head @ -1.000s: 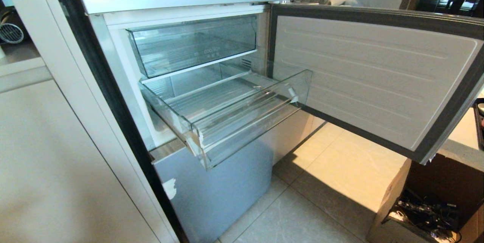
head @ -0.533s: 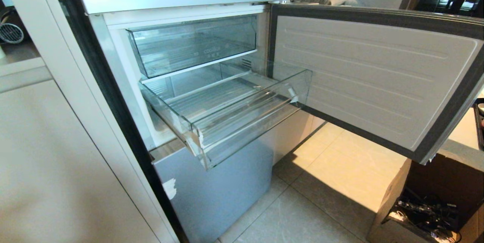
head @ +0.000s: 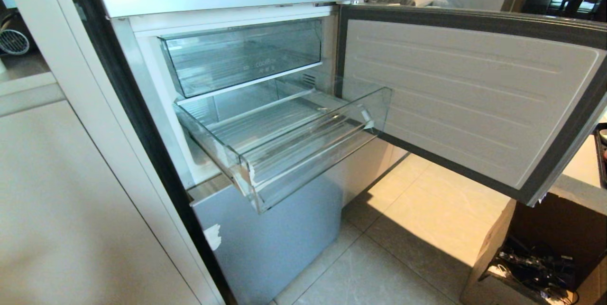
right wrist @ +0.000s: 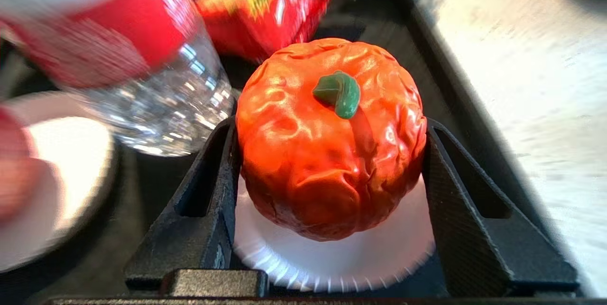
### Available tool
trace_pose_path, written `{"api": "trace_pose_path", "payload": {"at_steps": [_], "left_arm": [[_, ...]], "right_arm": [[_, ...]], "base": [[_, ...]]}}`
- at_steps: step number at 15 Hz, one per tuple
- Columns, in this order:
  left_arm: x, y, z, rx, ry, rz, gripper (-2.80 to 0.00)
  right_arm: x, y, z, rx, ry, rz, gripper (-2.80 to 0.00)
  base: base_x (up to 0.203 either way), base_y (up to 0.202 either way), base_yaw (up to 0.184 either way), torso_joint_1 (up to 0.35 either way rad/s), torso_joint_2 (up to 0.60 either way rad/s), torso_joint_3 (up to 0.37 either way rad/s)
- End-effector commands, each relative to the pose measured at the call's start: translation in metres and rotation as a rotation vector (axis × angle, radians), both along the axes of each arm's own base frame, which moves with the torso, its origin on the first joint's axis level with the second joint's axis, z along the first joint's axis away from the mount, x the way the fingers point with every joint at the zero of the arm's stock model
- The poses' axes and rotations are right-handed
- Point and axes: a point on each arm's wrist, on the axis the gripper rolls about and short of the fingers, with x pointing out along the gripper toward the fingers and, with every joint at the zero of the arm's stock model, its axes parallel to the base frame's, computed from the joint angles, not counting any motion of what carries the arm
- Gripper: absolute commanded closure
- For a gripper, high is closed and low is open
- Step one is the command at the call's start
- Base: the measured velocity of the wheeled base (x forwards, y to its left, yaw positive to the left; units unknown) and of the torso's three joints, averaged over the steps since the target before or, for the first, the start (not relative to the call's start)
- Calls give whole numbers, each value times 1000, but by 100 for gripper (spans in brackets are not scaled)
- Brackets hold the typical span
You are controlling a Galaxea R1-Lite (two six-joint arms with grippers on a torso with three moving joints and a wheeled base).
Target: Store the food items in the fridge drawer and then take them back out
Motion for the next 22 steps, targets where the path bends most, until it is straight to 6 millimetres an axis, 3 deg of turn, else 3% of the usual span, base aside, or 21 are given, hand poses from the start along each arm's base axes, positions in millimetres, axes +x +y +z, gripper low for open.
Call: {"api": "trace_pose_path", "payload": {"at_steps": [1,4,7,9,12,13,15,19,22], "left_arm": [[0,0,0,0,1,0,0],[0,0,0,0,1,0,0],[0,0,0,0,1,0,0],[0,0,0,0,1,0,0],[0,0,0,0,1,0,0],[0,0,0,0,1,0,0],[0,0,0,0,1,0,0],[0,0,0,0,1,0,0],[0,0,0,0,1,0,0]], "right_arm": [[-18,23,49,-75,-48,-9,0],[-50,74,99,-137,-86,-14,0],[-94,158,135,-215,-135,21,0],[-123,222,143,-269,-175,82,0],[-142,306,115,-261,-225,370,0],[-148,328,100,-239,-232,510,0],[-179,359,60,-212,-216,710,0],[-219,370,-29,-165,-57,838,0],[-237,371,-61,-169,7,882,0]], "base": [[0,0,0,0,0,0],[0,0,0,0,0,0],[0,0,0,0,0,0],[0,0,0,0,0,0],[0,0,0,0,0,0],[0,0,0,0,0,0],[0,0,0,0,0,0],[0,0,0,0,0,0],[0,0,0,0,0,0]]}}
